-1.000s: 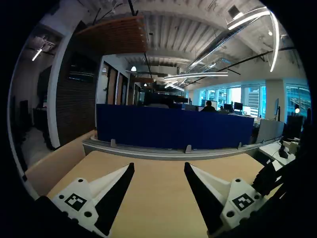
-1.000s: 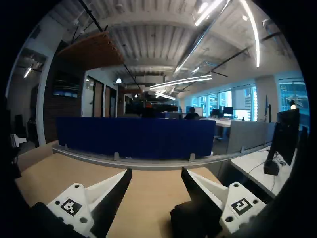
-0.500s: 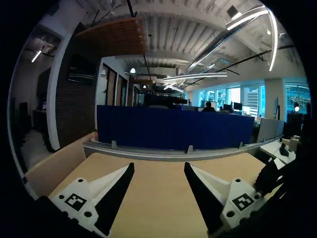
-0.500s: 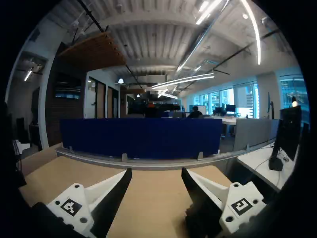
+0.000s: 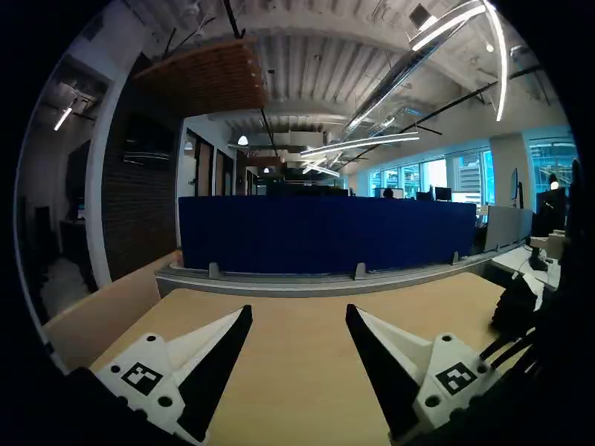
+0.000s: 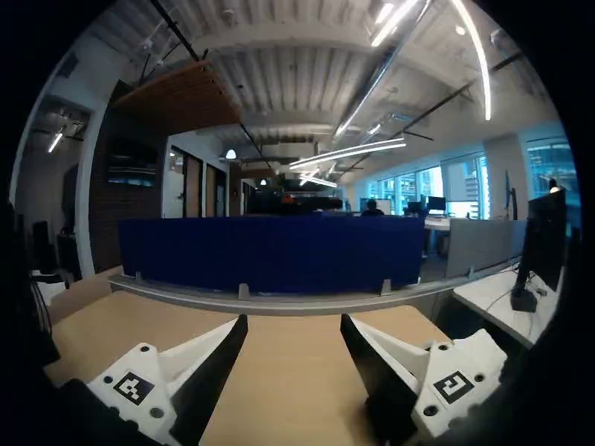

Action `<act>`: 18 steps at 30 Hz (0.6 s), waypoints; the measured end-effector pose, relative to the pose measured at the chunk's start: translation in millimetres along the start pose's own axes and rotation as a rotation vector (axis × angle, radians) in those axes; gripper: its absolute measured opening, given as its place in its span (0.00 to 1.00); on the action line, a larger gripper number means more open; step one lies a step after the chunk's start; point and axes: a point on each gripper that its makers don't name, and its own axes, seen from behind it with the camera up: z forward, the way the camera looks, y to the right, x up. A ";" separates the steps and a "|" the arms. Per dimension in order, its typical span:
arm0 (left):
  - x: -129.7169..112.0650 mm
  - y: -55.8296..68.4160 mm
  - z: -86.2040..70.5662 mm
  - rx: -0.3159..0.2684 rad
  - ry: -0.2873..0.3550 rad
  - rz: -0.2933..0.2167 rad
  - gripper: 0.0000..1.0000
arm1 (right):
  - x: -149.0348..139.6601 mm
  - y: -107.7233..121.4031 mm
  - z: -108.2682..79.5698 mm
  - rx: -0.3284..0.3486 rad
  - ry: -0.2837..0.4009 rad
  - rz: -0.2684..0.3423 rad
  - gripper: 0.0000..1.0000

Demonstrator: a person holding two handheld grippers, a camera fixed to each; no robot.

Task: Fold towel

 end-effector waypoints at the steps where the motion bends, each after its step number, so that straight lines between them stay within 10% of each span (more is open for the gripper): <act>1: -5.8 -0.8 1.0 0.002 0.000 0.005 0.93 | -3.3 0.6 -0.2 -0.005 -0.001 -0.003 0.97; 18: -82.2 -2.3 9.4 0.032 0.043 0.041 0.93 | -21.9 -2.8 6.9 -0.015 -0.001 -0.021 0.97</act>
